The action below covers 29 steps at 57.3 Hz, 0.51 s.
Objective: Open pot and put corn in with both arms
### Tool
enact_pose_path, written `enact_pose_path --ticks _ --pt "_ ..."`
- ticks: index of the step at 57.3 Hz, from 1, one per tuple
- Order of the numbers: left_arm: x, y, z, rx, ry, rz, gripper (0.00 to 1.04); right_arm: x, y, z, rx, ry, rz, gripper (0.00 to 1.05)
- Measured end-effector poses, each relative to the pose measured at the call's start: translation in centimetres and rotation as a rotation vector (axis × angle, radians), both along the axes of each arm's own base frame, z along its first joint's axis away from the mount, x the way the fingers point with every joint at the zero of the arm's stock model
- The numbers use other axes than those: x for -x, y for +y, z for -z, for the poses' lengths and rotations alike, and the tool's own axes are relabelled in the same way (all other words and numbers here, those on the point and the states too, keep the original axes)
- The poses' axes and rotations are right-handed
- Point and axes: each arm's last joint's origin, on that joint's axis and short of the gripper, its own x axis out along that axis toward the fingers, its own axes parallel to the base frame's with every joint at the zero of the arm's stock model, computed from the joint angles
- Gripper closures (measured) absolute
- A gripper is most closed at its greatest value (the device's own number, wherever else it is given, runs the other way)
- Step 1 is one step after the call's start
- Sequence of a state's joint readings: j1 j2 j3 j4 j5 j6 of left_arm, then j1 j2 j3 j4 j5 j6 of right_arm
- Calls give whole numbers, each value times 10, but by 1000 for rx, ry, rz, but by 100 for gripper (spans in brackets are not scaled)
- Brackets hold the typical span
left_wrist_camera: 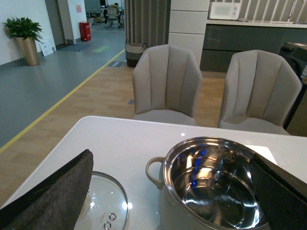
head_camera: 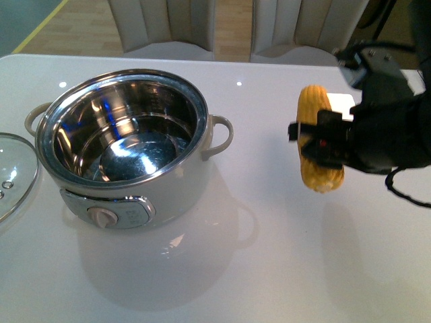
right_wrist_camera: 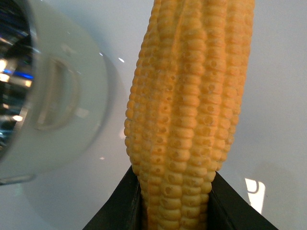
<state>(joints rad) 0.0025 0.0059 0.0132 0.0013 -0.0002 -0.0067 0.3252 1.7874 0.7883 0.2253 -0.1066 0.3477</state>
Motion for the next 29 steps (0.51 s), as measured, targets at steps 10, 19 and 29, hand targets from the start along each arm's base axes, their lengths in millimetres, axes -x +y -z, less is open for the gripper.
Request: enact_pose_path --ticks 10,19,29 --pt "0 0 0 0 0 0 7 -10 14 -39 -128 -51 3 82" --pt "0 0 0 0 0 0 7 -14 35 -54 -193 -47 -18 82" --pt "0 0 0 0 0 0 7 -19 61 -63 -258 -38 -54 82"
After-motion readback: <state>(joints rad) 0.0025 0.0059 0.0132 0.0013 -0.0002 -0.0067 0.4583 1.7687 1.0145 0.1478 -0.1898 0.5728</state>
